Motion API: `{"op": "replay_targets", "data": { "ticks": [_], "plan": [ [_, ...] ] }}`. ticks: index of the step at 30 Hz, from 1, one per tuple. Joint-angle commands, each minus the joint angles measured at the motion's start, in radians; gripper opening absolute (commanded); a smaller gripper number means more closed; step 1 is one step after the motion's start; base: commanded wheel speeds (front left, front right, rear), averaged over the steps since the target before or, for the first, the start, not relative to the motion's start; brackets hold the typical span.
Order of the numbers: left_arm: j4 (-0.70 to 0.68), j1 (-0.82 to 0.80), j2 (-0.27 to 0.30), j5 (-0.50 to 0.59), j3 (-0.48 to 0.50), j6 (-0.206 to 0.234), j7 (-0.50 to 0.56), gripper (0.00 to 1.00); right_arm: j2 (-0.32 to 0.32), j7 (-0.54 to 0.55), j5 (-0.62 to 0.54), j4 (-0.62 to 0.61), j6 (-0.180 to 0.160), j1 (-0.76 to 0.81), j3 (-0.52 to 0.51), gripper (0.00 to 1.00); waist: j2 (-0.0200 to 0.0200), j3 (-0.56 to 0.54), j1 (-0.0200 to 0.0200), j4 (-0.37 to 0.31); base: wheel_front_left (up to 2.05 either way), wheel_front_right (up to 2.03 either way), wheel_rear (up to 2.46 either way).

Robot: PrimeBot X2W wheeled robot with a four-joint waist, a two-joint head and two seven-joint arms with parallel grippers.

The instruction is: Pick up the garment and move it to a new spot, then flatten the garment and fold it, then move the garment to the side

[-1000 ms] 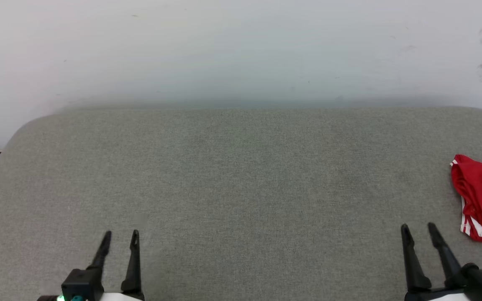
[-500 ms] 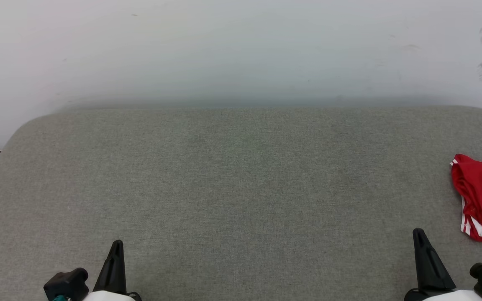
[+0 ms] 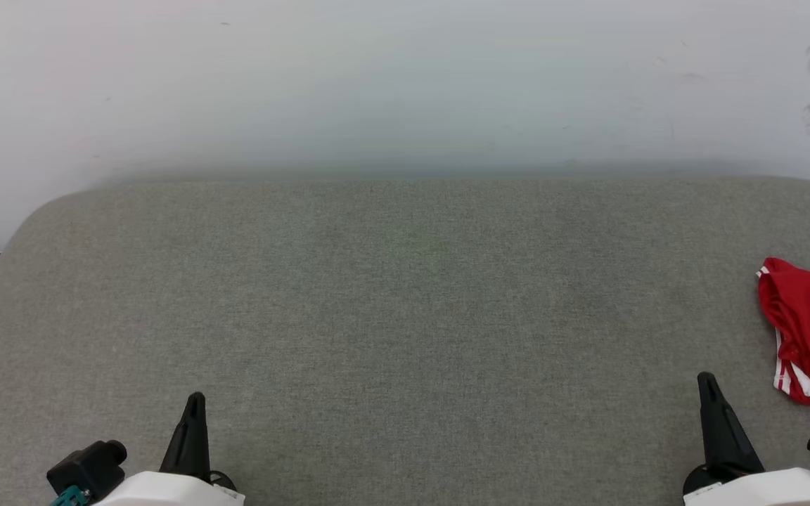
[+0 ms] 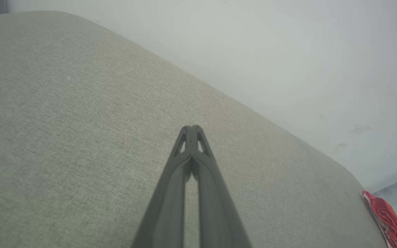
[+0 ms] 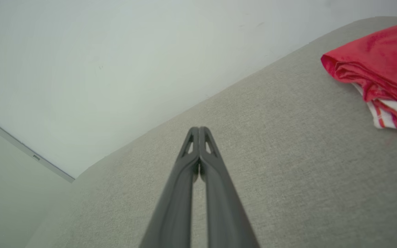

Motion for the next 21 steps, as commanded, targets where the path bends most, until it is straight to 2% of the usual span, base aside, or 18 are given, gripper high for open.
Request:
{"op": "replay_targets", "data": {
  "ticks": [1,21],
  "plan": [
    [-0.01,-0.03,0.002,-0.051,0.005,-0.007,0.012,0.0,-0.011,0.009,0.052,-0.007,0.0,-0.034,0.001,0.0,-0.0001,0.0,0.0,0.0,0.0,0.0,0.0],
    [0.01,-0.07,0.002,-0.326,0.016,-0.018,0.078,0.0,-0.016,0.07,0.323,0.027,0.0,-0.081,-0.003,0.0,-0.0001,0.004,0.0,-0.001,0.0,0.0,0.0]
  ]
}}
